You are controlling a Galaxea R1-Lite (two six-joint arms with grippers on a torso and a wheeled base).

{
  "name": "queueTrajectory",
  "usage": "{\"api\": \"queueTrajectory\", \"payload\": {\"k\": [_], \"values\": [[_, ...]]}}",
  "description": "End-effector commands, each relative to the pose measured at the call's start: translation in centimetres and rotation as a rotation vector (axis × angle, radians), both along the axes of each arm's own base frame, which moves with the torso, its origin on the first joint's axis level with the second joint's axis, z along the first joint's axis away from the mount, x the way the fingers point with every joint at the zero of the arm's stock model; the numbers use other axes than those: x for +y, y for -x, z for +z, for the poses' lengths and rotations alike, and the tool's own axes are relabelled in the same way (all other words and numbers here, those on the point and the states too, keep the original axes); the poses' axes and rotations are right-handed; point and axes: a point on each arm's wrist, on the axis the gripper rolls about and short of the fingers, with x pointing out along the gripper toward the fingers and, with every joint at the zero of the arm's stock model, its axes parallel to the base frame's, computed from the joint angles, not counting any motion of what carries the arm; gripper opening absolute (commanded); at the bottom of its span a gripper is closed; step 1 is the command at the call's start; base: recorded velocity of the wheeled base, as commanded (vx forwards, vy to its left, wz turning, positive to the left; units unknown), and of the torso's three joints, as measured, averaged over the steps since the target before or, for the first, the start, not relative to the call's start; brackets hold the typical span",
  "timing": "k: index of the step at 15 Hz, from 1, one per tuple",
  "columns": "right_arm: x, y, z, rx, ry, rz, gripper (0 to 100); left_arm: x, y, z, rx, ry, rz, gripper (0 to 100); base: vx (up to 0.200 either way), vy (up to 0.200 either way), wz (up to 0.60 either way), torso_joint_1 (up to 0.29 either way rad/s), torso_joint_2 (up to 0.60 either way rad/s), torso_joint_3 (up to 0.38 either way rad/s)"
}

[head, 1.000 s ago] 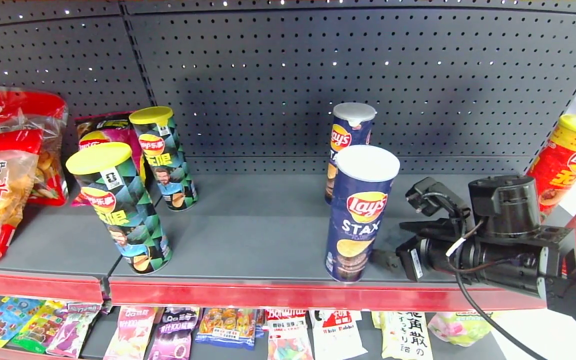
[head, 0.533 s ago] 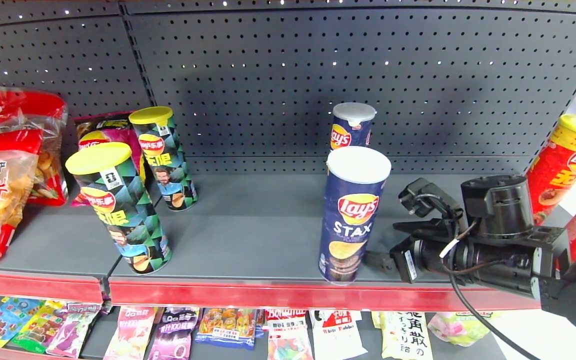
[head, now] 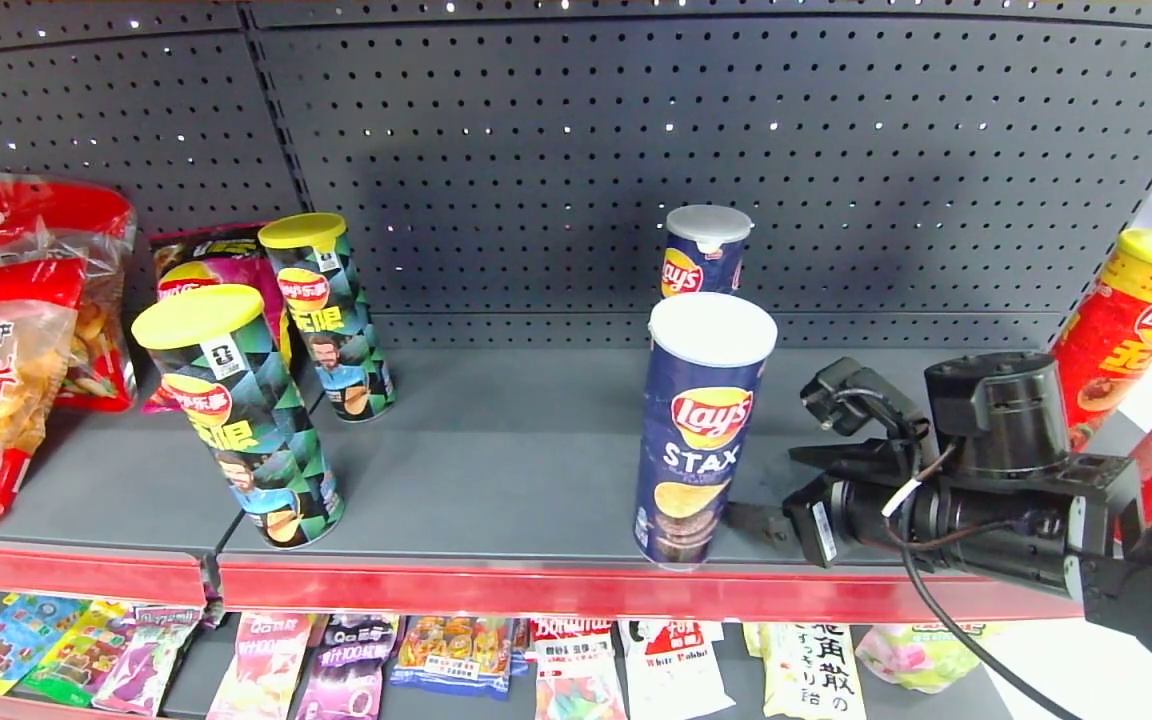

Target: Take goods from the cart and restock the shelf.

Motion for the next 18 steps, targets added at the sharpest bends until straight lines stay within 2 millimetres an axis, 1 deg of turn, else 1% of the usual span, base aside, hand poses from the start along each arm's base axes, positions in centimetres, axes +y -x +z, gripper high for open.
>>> {"api": "queueTrajectory", "payload": {"k": [1, 3, 5, 6, 7, 9, 10, 11, 12, 13, 14, 15, 16, 17, 18], "values": [[-2.2, 2.0, 2.1, -0.067, -0.038, -0.044, 100, 0.0, 0.0, 0.0, 0.000, 0.000, 0.000, 100, 0.000, 0.000, 0.00, 0.000, 0.00, 0.000], [-3.8, 4.8, 3.4, -0.125, -0.066, -0.048, 100, 0.0, 0.0, 0.0, 0.002, 0.000, 0.000, 100, 0.000, 0.000, 0.00, 0.000, 0.00, 0.000], [-5.4, 8.4, 4.2, -0.189, -0.100, -0.035, 100, 0.0, 0.0, 0.0, 0.002, 0.000, 0.000, 100, 0.000, 0.000, 0.00, 0.000, 0.00, 0.000], [-6.7, 11.3, 3.9, -0.219, -0.122, -0.009, 100, 0.0, 0.0, 0.0, 0.002, 0.000, 0.000, 100, 0.000, 0.000, 0.00, 0.000, 0.00, 0.000], [-8.6, 15.2, 2.7, -0.256, -0.161, 0.030, 100, 0.0, 0.0, 0.0, 0.002, 0.000, 0.000, 100, 0.000, 0.000, 0.00, 0.000, 0.00, 0.000], [-11.0, 19.4, 0.9, -0.342, -0.183, -0.007, 100, 0.0, 0.0, 0.0, 0.002, 0.000, 0.000, 100, 0.000, 0.000, 0.00, 0.000, 0.00, 0.000], [-11.9, 21.6, 0.1, -0.395, -0.158, -0.116, 100, 0.0, 0.0, 0.0, 0.002, 0.000, 0.000, 100, 0.000, 0.000, 0.00, 0.000, 0.00, 0.000], [-12.2, 22.7, -0.2, -0.406, -0.150, -0.188, 100, 0.0, 0.0, 0.0, 0.002, 0.000, 0.000, 100, 0.000, 0.000, 0.00, 0.000, 0.00, 0.000], [-12.5, 24.2, -1.0, -0.436, -0.148, -0.325, 100, 0.0, 0.0, 0.0, 0.002, 0.000, 0.000, 100, 0.000, 0.000, 0.00, 0.000, 0.00, 0.000], [-12.6, 24.9, -1.5, -0.478, -0.129, -0.454, 100, 0.0, 0.0, 0.0, 0.002, 0.000, 0.000, 100, 0.000, 0.000, 0.00, 0.000, 0.00, 0.000], [-12.7, 25.2, -1.9, -0.492, -0.119, -0.500, 100, 0.0, 0.0, 0.0, 0.002, 0.000, 0.000, 100, 0.000, 0.000, 0.00, 0.000, 0.00, 0.000], [-12.7, 25.5, -3.4, -0.501, -0.111, -0.554, 100, 0.0, 0.0, 0.0, 0.002, 0.000, 0.000, 100, 0.000, 0.000, 0.00, 0.000, 0.00, 0.000], [-12.7, 25.5, -4.8, -0.493, -0.112, -0.569, 100, 0.0, 0.0, 0.0, 0.002, 0.000, 0.000, 100, 0.000, 0.000, 0.00, 0.000, 0.00, 0.000], [-12.7, 25.4, -4.8, -0.496, -0.119, -0.569, 100, 0.0, 0.0, 0.0, 0.002, 0.000, 0.000, 100, 0.000, 0.000, 0.00, 0.000, 0.00, 0.000], [-12.7, 25.4, -4.9, -0.470, -0.170, -0.588, 100, 0.0, 0.0, 0.0, 0.002, 0.000, 0.000, 100, 0.000, 0.000, 0.00, 0.000, 0.00, 0.000]]}}
